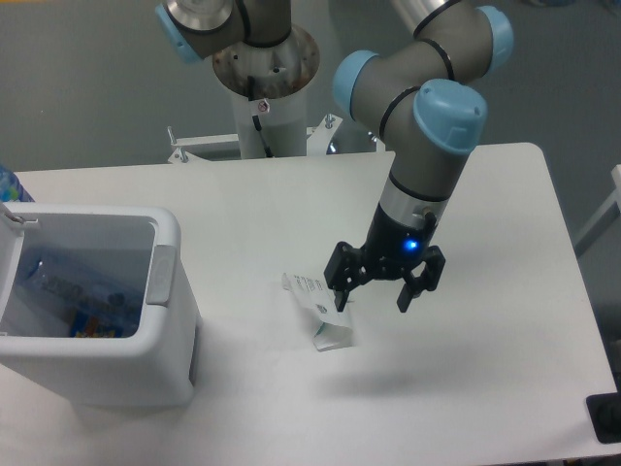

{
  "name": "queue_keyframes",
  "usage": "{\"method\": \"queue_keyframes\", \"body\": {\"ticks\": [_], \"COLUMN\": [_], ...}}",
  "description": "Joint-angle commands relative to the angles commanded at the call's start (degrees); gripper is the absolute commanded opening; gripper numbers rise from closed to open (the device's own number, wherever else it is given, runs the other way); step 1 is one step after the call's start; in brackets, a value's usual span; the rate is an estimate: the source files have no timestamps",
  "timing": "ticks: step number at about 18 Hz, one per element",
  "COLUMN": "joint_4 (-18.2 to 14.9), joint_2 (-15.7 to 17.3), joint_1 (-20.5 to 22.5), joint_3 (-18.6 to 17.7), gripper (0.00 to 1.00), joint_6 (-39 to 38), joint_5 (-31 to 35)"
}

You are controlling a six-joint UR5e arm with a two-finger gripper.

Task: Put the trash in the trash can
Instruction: 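Move the gripper back over the crumpled white wrapper, then lower the gripper and pinch the white wrapper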

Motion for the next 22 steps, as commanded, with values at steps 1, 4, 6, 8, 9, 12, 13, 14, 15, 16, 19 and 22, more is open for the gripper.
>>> {"method": "queue_keyframes", "body": {"ticks": [1, 4, 6, 8, 9, 12, 13, 14, 15, 16, 19, 22], "joint_4": [-0.1, -0.2, -0.2, -0.6, -0.6, -1.0, -1.0, -0.9, -1.1, -1.1, -2.3, -3.0], "joint_2": [-0.4, -0.9, -1.5, -1.5, -1.6, -1.8, -2.4, -3.1, -3.5, -3.7, -4.8, -5.3], "joint_1": [-0.5, -2.1, -2.6, -2.9, -3.4, -5.1, -6.0, -6.5, -6.9, -7.6, -9.1, -9.1], "joint_3": [0.0, -0.1, 0.3, -0.2, -0.4, -1.0, -1.1, -1.1, -1.1, -1.2, -1.1, -1.1], "gripper": [1.0, 1.0, 1.0, 1.0, 1.0, 1.0, 1.0, 1.0, 1.0, 1.0, 0.96, 0.84], "joint_6": [0.0, -0.7, -0.7, -0.7, -0.8, -2.2, -2.9, -3.3, -3.9, -4.4, -5.2, -5.2], "joint_5": [1.0, 2.5, 2.8, 3.6, 3.6, 3.7, 3.7, 3.9, 5.0, 6.6, 10.4, 10.6]}}
